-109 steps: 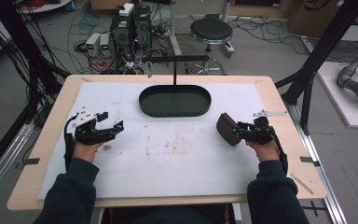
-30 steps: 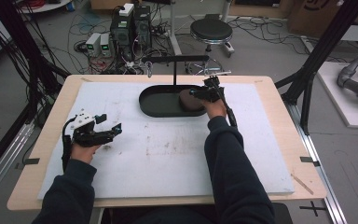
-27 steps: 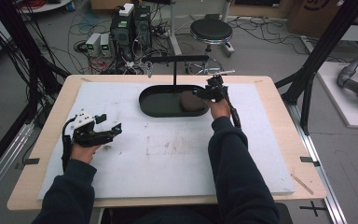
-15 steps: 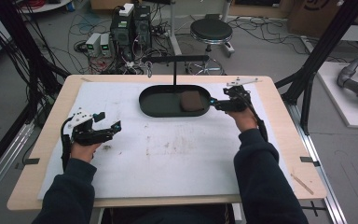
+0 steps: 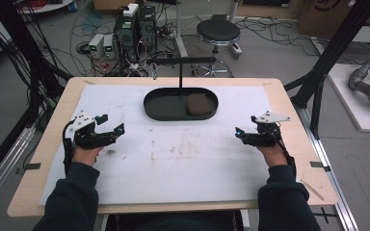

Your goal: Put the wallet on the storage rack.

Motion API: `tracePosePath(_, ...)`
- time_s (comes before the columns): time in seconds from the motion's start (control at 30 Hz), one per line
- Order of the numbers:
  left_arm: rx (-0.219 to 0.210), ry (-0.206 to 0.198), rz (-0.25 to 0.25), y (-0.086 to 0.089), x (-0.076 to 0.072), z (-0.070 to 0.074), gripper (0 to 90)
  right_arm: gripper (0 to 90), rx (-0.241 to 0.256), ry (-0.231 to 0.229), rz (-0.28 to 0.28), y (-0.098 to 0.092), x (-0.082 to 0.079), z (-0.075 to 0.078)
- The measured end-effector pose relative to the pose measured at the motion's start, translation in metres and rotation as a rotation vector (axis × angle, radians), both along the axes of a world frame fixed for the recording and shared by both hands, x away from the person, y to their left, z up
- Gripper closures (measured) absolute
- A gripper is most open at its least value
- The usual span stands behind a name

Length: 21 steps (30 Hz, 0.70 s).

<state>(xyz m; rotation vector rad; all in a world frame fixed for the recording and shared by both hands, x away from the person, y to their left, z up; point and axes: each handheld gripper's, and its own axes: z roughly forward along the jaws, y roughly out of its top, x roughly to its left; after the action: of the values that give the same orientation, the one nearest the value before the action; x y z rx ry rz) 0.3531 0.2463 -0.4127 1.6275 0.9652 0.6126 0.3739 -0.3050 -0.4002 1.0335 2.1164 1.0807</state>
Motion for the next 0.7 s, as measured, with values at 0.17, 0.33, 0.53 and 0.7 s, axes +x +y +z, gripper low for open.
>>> tracePosePath(0.17,0.003,-0.008,-0.007,-0.001,-0.002,0.001,19.0,21.6,-0.002,-0.020,-0.003,-0.002,-0.008,0.003)
tracePosePath(0.33,0.006,-0.015,-0.016,-0.003,-0.006,0.003,19.0,21.6,0.022,-0.018,-0.018,-0.005,-0.011,0.004)
tracePosePath(0.53,0.011,-0.019,-0.014,-0.002,-0.008,0.004,19.0,21.6,0.023,-0.022,-0.024,-0.005,-0.011,0.004)
tracePosePath(0.7,0.009,-0.014,-0.014,-0.003,-0.007,0.003,19.0,21.6,0.021,-0.018,-0.028,-0.005,-0.010,0.003)
